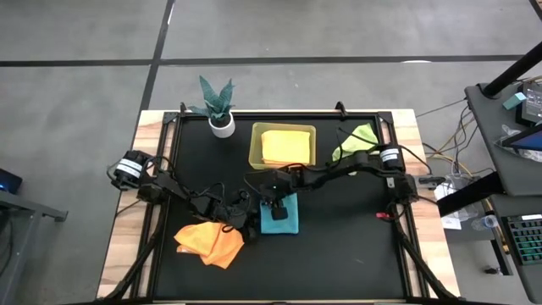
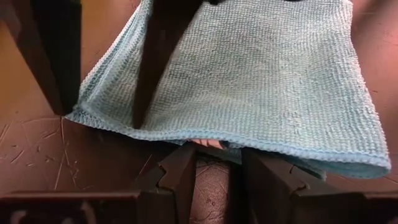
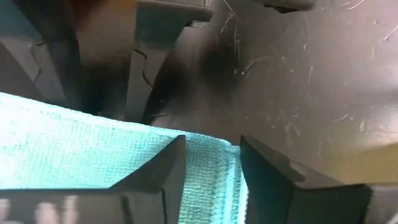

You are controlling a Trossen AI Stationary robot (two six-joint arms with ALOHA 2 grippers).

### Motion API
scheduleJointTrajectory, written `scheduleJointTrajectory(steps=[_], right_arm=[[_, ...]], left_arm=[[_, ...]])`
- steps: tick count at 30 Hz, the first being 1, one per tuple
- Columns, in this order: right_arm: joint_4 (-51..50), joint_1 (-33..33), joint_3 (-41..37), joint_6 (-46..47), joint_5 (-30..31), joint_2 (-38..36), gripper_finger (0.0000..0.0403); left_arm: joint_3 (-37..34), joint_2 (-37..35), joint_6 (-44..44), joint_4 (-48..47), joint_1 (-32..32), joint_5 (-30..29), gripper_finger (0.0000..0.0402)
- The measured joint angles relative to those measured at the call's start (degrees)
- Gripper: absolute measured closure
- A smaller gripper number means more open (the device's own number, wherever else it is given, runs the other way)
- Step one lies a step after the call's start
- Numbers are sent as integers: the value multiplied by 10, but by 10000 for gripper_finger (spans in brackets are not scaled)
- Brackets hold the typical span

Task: Fold microfiber towels
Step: Fold the blue towel on the table

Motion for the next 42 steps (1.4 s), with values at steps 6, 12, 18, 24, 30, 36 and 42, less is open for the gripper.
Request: scheduleJointTrajectory(steps=[6, 12, 18, 24, 30, 36, 42], right_arm=[[0, 0, 0, -13, 0, -3, 332], [0, 0, 1, -19, 0, -4, 390], [-5, 0, 1, -14, 2, -12, 394], [-11, 0, 1, -32, 68, -26, 394], [-31, 2, 1, -42, 76, -28, 394], [-29, 4, 2, -36, 76, -28, 393], [-32, 6, 2, -31, 75, -28, 364]], left_arm=[[0, 0, 0, 1, 0, 0, 285], [0, 0, 0, 2, 0, 0, 285], [0, 0, 0, 2, 0, 3, 285], [0, 0, -1, 2, 0, 4, 285], [0, 0, -2, 2, 0, 4, 285], [0, 0, -3, 2, 0, 4, 285], [1, -3, -30, 1, 0, 4, 285]])
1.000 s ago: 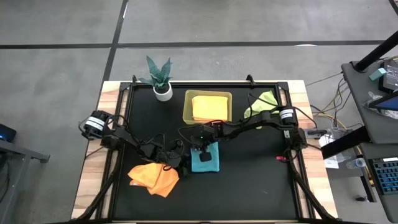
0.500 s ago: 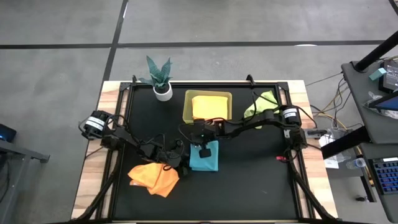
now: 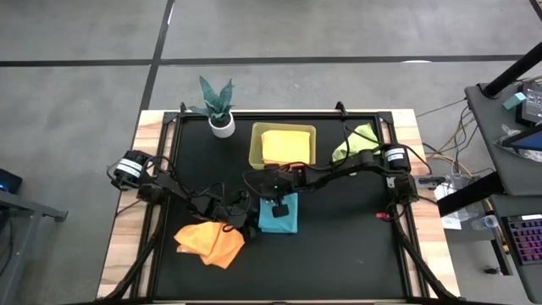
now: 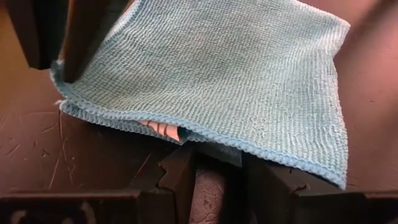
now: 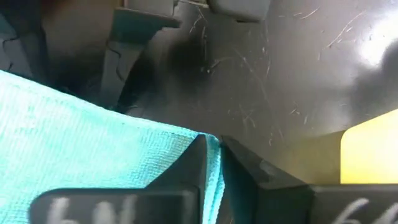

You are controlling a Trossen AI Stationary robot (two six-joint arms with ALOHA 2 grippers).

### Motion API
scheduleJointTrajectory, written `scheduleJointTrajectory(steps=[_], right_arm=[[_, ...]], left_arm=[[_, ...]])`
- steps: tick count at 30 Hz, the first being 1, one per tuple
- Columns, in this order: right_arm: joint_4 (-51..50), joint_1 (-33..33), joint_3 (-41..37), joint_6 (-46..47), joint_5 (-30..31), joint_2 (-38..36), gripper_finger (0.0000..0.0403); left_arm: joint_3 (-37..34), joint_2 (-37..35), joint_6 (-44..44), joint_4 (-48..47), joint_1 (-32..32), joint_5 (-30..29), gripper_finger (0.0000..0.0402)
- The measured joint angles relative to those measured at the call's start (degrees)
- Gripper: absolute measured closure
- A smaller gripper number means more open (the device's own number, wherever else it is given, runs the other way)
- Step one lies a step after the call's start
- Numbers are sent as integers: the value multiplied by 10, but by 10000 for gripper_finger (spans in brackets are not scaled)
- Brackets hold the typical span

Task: Fold microfiber towels
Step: Fold the blue towel on the table

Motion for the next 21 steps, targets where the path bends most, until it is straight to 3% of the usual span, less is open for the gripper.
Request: scheduleJointTrajectory(steps=[12, 21], right_arm=[[-107, 14, 0, 59, 1, -61, 261], [-147, 127, -30, 160, 4, -108, 258]], left_arm=[[-1, -3, -3, -4, 1, 0, 285], [-1, -3, 1, -9, 1, -1, 285]])
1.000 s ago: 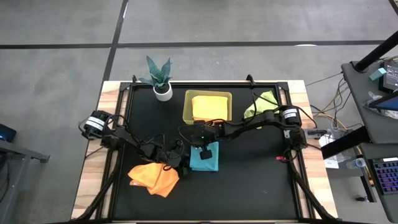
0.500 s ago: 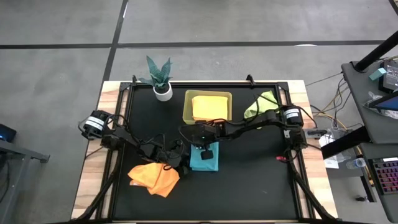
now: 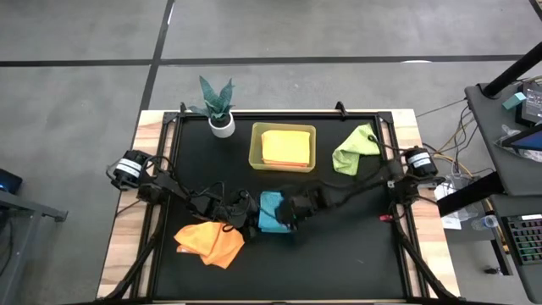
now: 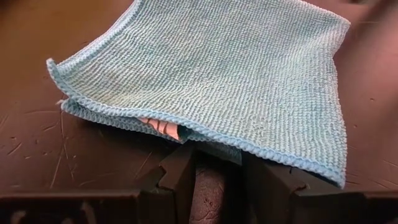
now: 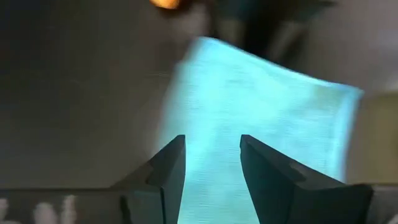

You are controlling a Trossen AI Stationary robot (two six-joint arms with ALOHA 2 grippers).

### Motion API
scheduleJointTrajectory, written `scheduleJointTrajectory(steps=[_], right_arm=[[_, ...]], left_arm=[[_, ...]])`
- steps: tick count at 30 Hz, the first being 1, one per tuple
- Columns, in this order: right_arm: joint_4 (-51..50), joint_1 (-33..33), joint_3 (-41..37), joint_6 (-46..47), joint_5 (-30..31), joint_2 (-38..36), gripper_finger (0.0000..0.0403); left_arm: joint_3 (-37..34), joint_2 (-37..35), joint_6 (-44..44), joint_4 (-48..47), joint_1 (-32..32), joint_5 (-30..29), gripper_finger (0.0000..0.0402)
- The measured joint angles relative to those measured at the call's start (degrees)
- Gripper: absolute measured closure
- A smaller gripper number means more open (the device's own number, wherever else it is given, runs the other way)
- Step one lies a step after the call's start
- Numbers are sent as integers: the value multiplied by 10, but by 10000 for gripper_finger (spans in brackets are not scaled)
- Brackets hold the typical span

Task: Fold microfiber towels
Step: Fold the blue towel on the table

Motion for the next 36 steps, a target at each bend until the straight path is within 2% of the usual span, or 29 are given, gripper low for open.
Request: scheduleJointTrajectory(steps=[4, 9, 11, 23, 27, 33, 36], right_arm=[[5, 52, -6, 57, 22, 2, 269], [-11, 103, -14, 80, 142, 17, 278], [-9, 114, -15, 85, 168, 22, 278], [-3, 117, -54, 121, 199, 34, 282], [-2, 117, -57, 122, 206, 34, 313], [-3, 118, -57, 116, 207, 34, 385], [-6, 121, -57, 116, 208, 30, 391]], left_arm=[[0, 0, 1, -2, 0, -1, 285], [0, 0, 0, -3, 0, -2, 285], [0, 0, 0, -3, 0, -2, 286], [0, 0, 0, -3, 0, -2, 286], [0, 0, 0, -4, 0, -2, 286], [0, 0, 0, -4, 0, -2, 286], [0, 0, -1, -12, 0, -2, 286]])
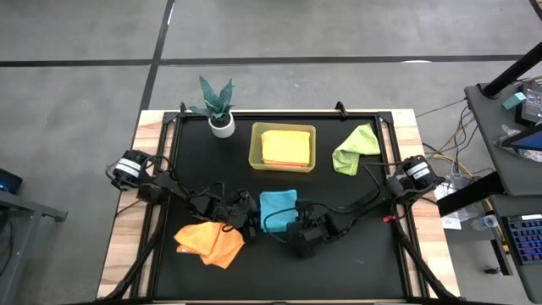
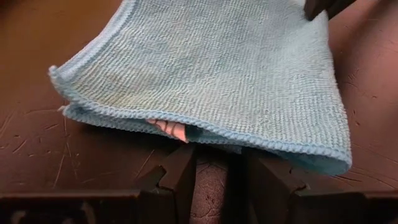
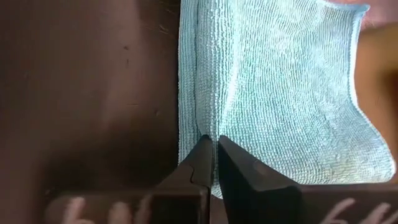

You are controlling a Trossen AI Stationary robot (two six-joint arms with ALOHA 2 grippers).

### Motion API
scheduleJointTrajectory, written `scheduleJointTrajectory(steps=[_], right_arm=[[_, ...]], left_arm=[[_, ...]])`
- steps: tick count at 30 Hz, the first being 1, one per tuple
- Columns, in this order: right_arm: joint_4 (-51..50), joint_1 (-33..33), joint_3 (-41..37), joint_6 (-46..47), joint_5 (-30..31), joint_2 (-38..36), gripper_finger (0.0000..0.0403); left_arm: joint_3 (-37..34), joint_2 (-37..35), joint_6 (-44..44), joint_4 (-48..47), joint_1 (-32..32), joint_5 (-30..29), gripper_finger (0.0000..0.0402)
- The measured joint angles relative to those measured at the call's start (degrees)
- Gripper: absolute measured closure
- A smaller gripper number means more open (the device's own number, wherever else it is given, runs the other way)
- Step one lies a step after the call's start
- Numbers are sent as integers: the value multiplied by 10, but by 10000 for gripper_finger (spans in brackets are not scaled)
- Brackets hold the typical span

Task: Fold microfiber towels
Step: Fold the blue towel on the table

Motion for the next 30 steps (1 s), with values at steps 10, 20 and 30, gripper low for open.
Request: scheduleJointTrajectory(steps=[10, 20, 30], right_arm=[[-25, 6, 1, 23, 2, -15, 394], [-29, 18, -14, 84, 41, -17, 394], [-22, 19, -49, 116, 50, -17, 394]], left_arm=[[2, -1, -5, -22, 0, -3, 286], [1, 0, -5, -22, 0, -4, 286], [6, -6, -2, -28, 0, -3, 286]])
